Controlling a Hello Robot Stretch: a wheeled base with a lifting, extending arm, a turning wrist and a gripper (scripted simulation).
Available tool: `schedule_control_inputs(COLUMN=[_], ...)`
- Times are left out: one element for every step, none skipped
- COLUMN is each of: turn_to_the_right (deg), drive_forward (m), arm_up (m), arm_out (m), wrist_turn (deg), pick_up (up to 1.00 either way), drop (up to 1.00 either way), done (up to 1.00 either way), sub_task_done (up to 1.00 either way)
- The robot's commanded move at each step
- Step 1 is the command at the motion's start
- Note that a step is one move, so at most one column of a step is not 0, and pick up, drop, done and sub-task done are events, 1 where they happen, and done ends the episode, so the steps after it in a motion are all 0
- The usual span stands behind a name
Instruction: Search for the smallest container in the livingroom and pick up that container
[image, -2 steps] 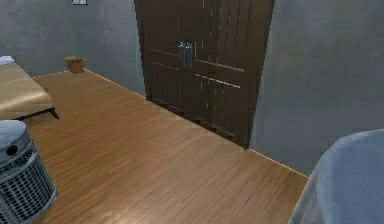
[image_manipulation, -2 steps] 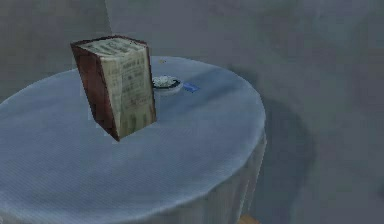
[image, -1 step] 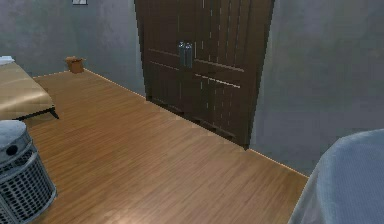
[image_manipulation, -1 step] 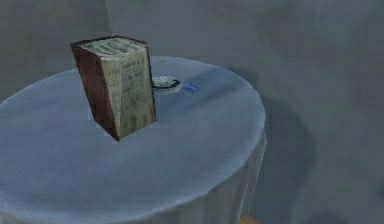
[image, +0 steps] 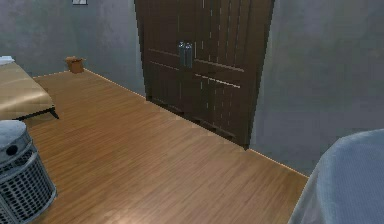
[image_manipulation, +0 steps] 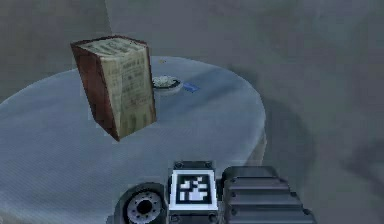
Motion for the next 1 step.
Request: schedule_control_inputs(turn_to_the_right=[0.0], drive_forward=[0.00], arm_up=[0.00], arm_out=[0.38], wrist_turn=[0.0], pick_up=[0.00], drop=[0.00], done=[0.00], sub_task_done=[0.00])
